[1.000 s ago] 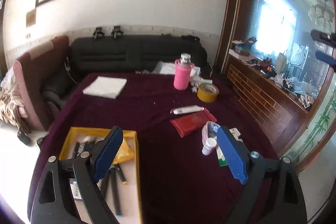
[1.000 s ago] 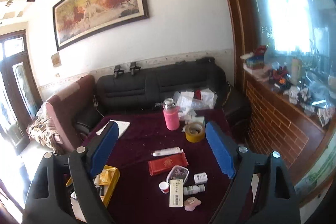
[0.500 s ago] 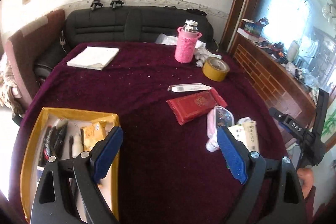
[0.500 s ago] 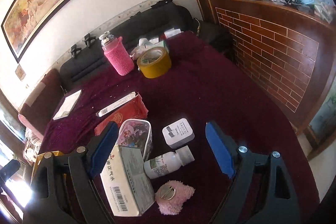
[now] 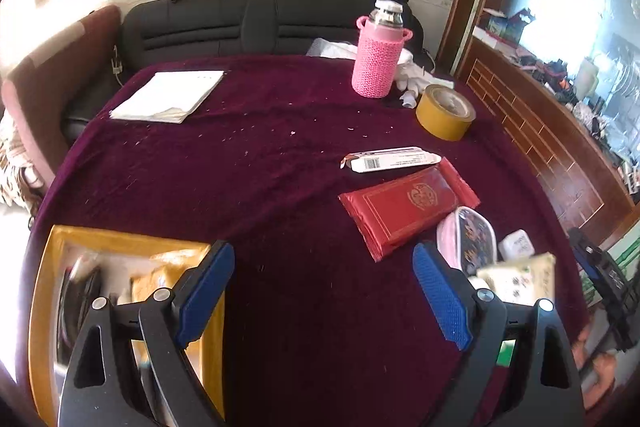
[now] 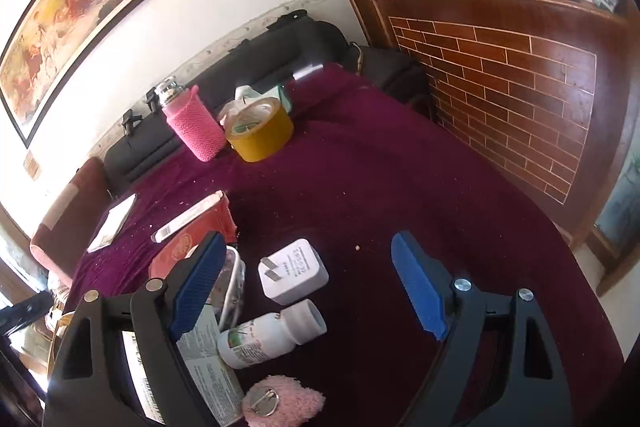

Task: Organize objects
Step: 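Move the left gripper to the white-and-blue cream box beside the red packet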

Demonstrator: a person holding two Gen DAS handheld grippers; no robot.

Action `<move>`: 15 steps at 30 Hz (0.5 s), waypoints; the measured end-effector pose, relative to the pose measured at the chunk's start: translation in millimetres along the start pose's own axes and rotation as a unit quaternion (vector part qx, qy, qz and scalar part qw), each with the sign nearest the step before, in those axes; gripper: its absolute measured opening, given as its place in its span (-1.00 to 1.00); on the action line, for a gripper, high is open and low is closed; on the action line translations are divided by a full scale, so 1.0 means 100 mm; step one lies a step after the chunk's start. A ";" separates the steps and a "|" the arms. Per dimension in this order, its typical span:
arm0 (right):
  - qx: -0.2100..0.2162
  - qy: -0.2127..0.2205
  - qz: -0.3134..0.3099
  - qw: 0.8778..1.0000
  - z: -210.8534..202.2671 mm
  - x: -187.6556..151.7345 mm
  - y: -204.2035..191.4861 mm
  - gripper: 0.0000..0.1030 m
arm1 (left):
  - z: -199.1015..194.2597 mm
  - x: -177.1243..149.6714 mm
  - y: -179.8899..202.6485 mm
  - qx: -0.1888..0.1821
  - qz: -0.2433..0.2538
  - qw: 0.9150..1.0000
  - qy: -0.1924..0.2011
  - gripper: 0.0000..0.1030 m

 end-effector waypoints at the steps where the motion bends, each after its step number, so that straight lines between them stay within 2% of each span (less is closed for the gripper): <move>1: 0.001 -0.001 0.004 1.000 0.01 0.00 0.01 0.65 | 0.10 0.05 0.04 0.001 -0.004 1.000 -0.008 0.69; 4: 0.002 -0.006 0.005 1.000 0.04 -0.01 0.02 0.65 | 0.40 0.25 0.24 -0.011 -0.001 1.000 -0.028 0.69; 7: 0.008 -0.014 0.011 1.000 0.07 -0.04 0.02 0.65 | 0.72 0.44 0.50 0.002 0.062 0.998 -0.020 0.69; 9: 0.010 -0.022 0.016 1.000 0.10 -0.07 0.04 0.65 | 0.98 0.51 0.64 0.022 0.132 0.991 -0.024 0.67; 11: 0.018 -0.032 0.026 0.999 0.13 -0.09 0.07 0.65 | 1.14 0.52 0.72 0.016 0.175 0.984 -0.034 0.65; 13: 0.028 -0.039 0.041 0.998 0.15 -0.10 0.10 0.65 | 1.28 0.51 0.78 0.007 0.203 0.978 -0.043 0.62; 15: 0.032 -0.043 0.052 0.997 0.16 -0.11 0.14 0.65 | 1.42 0.54 0.80 0.001 0.207 0.977 -0.052 0.61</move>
Point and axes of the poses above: each gripper's, at about its wrist camera, not at the fingertips, and z roughly the way its jaws point, y to its right, x to its top, the point moved 8 cm from there along z, roughly the way its jaws point, and after that the axes turned 13 degrees about -z, right-handed, at the moved point
